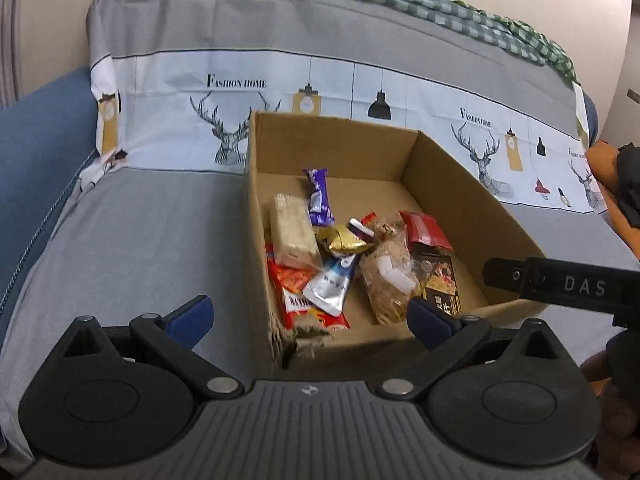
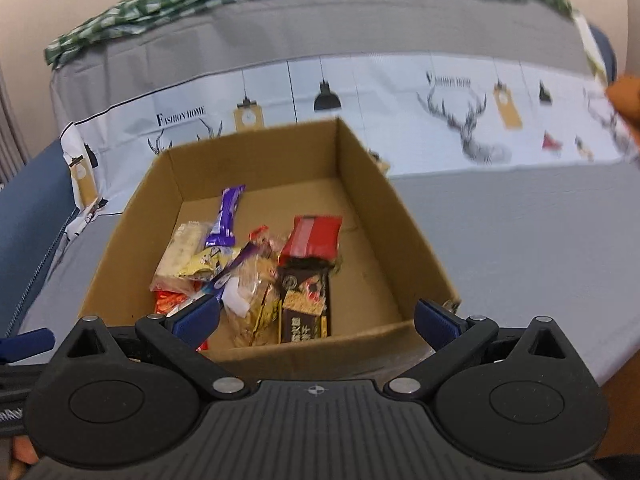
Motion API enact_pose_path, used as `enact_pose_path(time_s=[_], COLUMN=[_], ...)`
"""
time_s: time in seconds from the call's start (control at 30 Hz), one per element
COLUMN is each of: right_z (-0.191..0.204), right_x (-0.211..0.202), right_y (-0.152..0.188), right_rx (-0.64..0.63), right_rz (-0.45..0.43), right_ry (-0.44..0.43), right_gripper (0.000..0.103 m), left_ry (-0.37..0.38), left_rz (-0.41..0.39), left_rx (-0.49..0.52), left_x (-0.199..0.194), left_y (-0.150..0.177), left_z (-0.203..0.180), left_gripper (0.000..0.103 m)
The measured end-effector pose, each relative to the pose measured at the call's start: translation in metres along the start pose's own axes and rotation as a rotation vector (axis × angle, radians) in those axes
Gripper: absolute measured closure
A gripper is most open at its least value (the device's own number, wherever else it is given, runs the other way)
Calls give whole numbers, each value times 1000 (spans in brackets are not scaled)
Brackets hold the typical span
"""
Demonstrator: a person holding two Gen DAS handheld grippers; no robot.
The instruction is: Organize snacks
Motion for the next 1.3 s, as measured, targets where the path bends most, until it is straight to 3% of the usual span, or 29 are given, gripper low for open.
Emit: enact_pose_path(time_s=[0.13,0.37,1.3], right_z=[-7,2,28], right_x=[9,8,-1], right_y=[1,-5,-9], right_rx=[38,-32,-170], right_rz=[3,-49,-111], right_ry=[23,33,5], right_gripper=[1,1,1], left_ry=[10,28,32], left_rz=[3,13,-1], left_rx=[-59,-119,-93], left_x=[4,9,6], left_y=[-3,-13,-16], left_z=[4,10,6], left_gripper=[0,0,0])
Point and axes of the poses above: each gripper's, at about its wrist camera, not at the fingertips, and x roughly the way its jaws point, z to its left, y to its underside, the point moved 10 cm from there along x, roughly the way its jaws point, and after that the axes turned 11 degrees about -z, right-handed, at the moved point
